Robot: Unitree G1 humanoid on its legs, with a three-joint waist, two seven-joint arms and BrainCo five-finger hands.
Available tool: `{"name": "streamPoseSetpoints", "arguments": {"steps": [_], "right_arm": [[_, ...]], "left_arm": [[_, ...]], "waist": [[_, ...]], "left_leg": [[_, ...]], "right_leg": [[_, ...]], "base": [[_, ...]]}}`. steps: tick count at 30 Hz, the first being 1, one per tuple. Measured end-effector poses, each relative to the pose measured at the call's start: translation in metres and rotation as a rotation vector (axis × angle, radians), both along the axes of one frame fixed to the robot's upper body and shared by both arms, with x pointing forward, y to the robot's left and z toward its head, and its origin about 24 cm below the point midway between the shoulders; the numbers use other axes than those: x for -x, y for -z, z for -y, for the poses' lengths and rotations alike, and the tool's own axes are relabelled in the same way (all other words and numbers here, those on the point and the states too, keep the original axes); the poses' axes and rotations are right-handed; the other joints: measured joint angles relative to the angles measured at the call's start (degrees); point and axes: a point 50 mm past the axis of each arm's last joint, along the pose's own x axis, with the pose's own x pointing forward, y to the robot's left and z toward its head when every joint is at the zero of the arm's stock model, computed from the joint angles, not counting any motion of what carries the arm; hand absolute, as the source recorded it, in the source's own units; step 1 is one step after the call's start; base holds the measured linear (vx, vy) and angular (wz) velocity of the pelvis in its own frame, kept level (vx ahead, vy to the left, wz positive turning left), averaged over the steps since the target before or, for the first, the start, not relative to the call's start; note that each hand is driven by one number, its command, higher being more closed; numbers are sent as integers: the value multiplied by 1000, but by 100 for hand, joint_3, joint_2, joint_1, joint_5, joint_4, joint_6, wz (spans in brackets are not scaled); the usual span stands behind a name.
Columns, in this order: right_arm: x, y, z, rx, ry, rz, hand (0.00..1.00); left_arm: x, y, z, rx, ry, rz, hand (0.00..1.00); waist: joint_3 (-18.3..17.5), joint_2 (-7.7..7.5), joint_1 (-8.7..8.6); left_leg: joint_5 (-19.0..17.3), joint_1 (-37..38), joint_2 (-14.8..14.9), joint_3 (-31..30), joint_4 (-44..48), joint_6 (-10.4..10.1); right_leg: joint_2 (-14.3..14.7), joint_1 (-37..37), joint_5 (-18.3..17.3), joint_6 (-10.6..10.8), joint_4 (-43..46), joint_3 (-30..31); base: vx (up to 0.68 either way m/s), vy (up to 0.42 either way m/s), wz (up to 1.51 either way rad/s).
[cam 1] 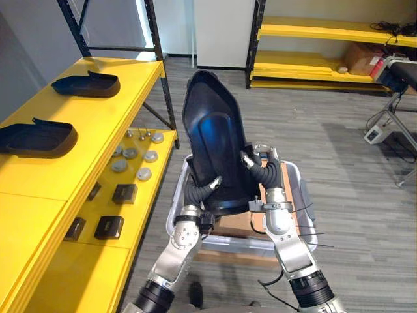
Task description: Walk over and take plastic housings, then place them on the shelf
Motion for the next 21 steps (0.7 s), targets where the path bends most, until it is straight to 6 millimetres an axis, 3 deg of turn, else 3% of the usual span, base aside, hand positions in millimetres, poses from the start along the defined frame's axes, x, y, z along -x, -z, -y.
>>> {"name": "streamPoseSetpoints", "arguments": {"steps": [4,6,9,12,15,16,19,20,21], "right_arm": [[10,-36,12,-83,-47,171,0],[18,-60,35,-156,-9,302,0],[24,-70,78,-229,123,382,0],[33,-67,111,-314,239,410,0],[48,-46,149,-397,411,376,0],[53,-29,163,-428,491,323,0],[68,29,188,-464,681,91,0],[82,71,198,-486,769,-96,0],[88,88,201,-503,801,-176,0]], "left_arm": [[6,-10,-9,-48,-32,61,100],[9,-7,-24,-76,-96,54,100],[14,-1,-45,-107,-185,28,100],[21,-1,-57,-114,-235,25,100],[29,-3,-68,-97,-295,30,100],[31,-2,-73,-95,-318,24,100],[38,1,-77,-84,-350,4,100],[41,3,-79,-86,-355,-7,100],[43,4,-80,-86,-358,-10,100]], "waist": [[-1,1,2],[-19,-19,-7],[-50,-53,-21],[-50,-52,-41],[-54,-47,-100],[-61,-42,-139],[-82,-13,-154],[-97,13,-154],[-100,24,-154]], "left_leg": [[-1,-2,5,-3,0,0],[-1,-3,4,-1,0,0],[-2,-3,2,0,0,0],[-3,-7,1,0,-1,-1],[-4,-13,1,0,-2,-2],[-4,-15,1,1,-2,-2],[-5,-28,4,6,-2,-1],[-5,-39,4,1,-2,-2],[-5,-41,4,-3,-2,-2]], "right_leg": [[7,8,0,0,-18,-3],[6,12,0,0,-26,-6],[6,16,0,0,-31,-11],[4,15,-1,0,-33,-19],[2,10,-2,0,-33,-29],[3,6,-2,-1,-33,-32],[5,-9,-2,0,-39,-33],[5,-15,-2,0,-44,-36],[5,-15,-2,1,-44,-39]], "base": [[0,0,0],[0,0,0],[0,0,0],[0,0,0],[0,0,0],[0,0,0],[0,0,-1],[0,0,0],[0,0,0]]}}
